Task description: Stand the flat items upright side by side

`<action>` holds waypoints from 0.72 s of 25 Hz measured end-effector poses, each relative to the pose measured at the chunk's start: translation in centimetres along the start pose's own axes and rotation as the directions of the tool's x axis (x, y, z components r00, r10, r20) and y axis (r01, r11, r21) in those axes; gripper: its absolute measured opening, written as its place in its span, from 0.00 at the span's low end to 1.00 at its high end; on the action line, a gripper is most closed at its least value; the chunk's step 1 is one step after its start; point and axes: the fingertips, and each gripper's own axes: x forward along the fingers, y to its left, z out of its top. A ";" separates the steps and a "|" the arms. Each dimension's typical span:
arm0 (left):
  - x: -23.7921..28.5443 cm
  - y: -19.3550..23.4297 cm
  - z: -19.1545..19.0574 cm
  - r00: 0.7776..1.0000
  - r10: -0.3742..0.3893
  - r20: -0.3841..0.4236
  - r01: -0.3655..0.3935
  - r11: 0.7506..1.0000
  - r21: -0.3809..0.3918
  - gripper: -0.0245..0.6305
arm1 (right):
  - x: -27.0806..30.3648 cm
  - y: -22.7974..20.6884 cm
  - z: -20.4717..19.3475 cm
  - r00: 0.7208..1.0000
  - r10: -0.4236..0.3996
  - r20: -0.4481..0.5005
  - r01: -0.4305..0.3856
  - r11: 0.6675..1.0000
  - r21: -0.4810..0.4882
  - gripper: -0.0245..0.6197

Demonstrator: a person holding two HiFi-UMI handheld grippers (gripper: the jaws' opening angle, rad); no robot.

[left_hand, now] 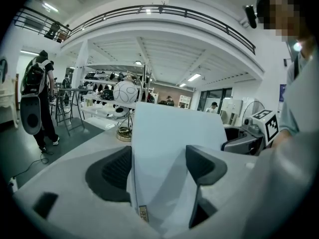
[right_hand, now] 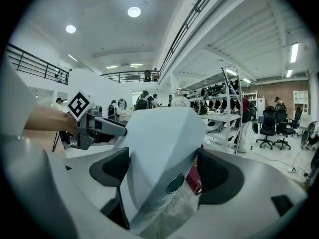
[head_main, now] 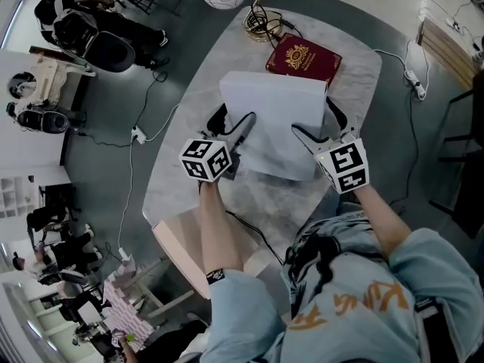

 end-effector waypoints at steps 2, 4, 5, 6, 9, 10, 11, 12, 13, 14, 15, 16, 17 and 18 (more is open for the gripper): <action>-0.7 -0.5 0.3 1.000 0.004 0.009 -0.004 1.000 0.008 0.57 | -0.7 0.4 0.9 1.000 -0.010 0.024 0.011 1.000 -0.022 0.68; -1.3 -1.0 0.8 1.000 0.008 0.020 -0.008 1.000 0.018 0.57 | -1.5 0.6 1.8 0.999 -0.026 0.048 0.028 0.998 -0.051 0.68; -1.7 -1.4 1.0 1.000 0.010 0.025 -0.011 1.000 0.024 0.57 | -1.9 0.7 2.2 0.998 -0.033 0.060 0.037 0.997 -0.066 0.68; -2.0 -1.7 1.1 0.999 0.012 0.029 -0.013 0.999 0.029 0.57 | -2.4 0.8 2.6 0.997 -0.038 0.071 0.044 0.996 -0.079 0.67; -3.0 -2.5 1.2 0.999 0.019 0.038 -0.021 0.999 0.042 0.57 | -3.6 1.3 3.2 0.994 -0.046 0.098 0.057 0.991 -0.118 0.65; -3.3 -2.8 1.2 0.999 0.022 0.040 -0.024 0.999 0.046 0.57 | -4.0 1.5 3.3 0.993 -0.046 0.108 0.060 0.990 -0.129 0.65; -3.5 -3.0 1.1 0.999 0.026 0.044 -0.028 0.998 0.048 0.57 | -4.4 1.7 3.4 0.992 -0.046 0.117 0.062 0.988 -0.139 0.64; -3.8 -3.3 1.1 0.998 0.029 0.047 -0.032 0.998 0.050 0.57 | -4.9 1.9 3.5 0.991 -0.044 0.125 0.063 0.987 -0.148 0.62; -4.2 -3.5 1.0 0.998 0.034 0.051 -0.036 0.998 0.050 0.57 | -5.3 2.2 3.6 0.990 -0.042 0.132 0.063 0.986 -0.157 0.61; -4.5 -3.8 0.9 0.998 0.039 0.055 -0.042 0.998 0.050 0.57 | -5.8 2.5 3.6 0.990 -0.039 0.138 0.062 0.984 -0.167 0.60; -4.9 -4.0 0.7 0.997 0.045 0.059 -0.048 0.998 0.049 0.57 | -6.2 2.8 3.6 0.989 -0.036 0.142 0.061 0.983 -0.176 0.60; -5.3 -4.2 0.5 0.997 0.052 0.063 -0.055 0.997 0.048 0.57 | -6.6 3.1 3.5 0.989 -0.031 0.145 0.058 0.981 -0.184 0.59; -5.6 -4.4 0.3 0.996 0.059 0.067 -0.063 0.997 0.047 0.57 | -6.9 3.4 3.4 0.988 -0.026 0.149 0.055 0.980 -0.190 0.58; -5.9 -4.6 0.1 0.995 0.067 0.072 -0.070 0.996 0.046 0.57 | -7.2 3.6 3.3 0.988 -0.022 0.153 0.052 0.979 -0.196 0.58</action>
